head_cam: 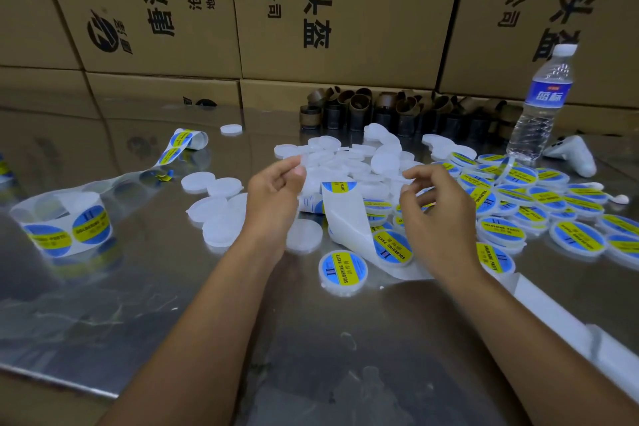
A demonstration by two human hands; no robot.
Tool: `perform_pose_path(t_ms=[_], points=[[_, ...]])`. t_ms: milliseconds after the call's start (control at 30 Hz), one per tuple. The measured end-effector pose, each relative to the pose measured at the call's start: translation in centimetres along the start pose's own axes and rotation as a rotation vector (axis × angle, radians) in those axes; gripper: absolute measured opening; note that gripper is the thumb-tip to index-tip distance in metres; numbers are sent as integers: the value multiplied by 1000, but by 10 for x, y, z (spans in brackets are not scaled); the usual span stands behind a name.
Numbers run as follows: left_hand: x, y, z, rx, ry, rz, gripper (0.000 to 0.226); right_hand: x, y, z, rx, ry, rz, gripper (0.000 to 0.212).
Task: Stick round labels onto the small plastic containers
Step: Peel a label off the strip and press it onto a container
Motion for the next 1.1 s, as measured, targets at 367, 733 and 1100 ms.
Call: perform_pose_path(t_ms=[367, 733, 1100], points=[[19, -13, 10, -186, -624, -433, 31, 19, -12, -20, -54, 116, -156, 32], [20, -15, 7, -258, -593, -544, 27, 15, -4, -15, 198, 489, -164, 14], [27, -19, -1, -202, -458, -523, 18, 24, -12, -20, 118, 459, -229, 12]])
Point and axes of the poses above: each hand's wrist, its own y-axis towards the middle knuckle, its own x-axis out of the palm, z = x × y, the point moved 2 cm from there along y, towards the middle knuckle, and after that the axes turned 7 degrees about -z, right-handed, at the moved point
